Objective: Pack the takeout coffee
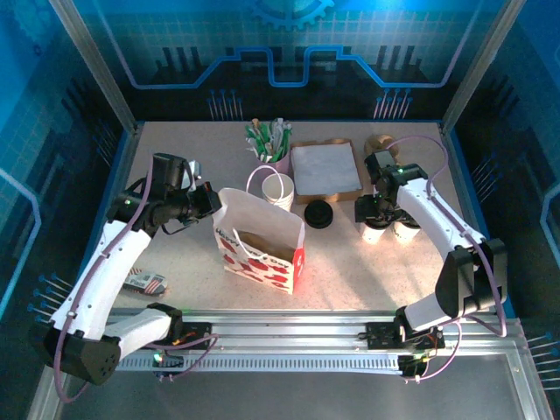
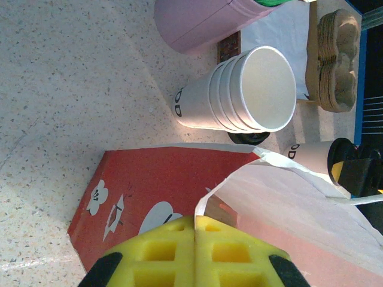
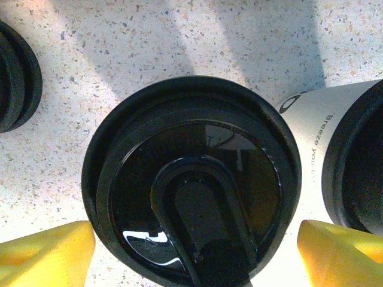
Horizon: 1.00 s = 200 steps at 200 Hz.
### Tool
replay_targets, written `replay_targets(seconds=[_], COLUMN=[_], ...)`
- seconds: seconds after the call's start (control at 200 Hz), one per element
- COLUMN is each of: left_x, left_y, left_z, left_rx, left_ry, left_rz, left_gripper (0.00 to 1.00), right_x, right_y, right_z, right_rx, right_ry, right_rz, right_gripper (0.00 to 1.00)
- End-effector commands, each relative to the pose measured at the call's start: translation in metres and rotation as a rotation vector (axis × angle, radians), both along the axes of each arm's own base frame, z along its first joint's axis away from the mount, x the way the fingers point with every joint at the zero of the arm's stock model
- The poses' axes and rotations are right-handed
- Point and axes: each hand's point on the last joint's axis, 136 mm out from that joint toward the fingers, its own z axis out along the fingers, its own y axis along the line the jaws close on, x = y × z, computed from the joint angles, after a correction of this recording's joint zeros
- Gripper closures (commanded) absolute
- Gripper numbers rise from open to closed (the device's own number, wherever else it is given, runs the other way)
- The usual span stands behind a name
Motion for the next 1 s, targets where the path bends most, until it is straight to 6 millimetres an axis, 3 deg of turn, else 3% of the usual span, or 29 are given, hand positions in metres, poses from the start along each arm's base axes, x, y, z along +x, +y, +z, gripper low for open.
replay_targets(seconds=[0.0, 0.645, 0.995], left_x=[0.002, 0.005, 0.005], left_y=[-0.002, -0.003, -0.004], left_z=[-0.002, -0.005, -0.003], left_rx=[0.013, 0.014, 0.010], left_ry=[0.001, 0.011, 0.010], left_rz=[-0.017, -0.022, -0.023], left_gripper=[1.00, 1.00, 1.00], right_x=[0.012, 0.012, 0.011], right_y=[-0.003, -0.002, 0.000], right_z=[0.009, -0.002, -0.008], right_rx=[0.007, 0.029, 0.042], right_ry=[-0.026, -0.011, 0.004], right_rz=[-0.013, -0.024, -0.022], right_gripper=[0.15, 0.20, 0.18])
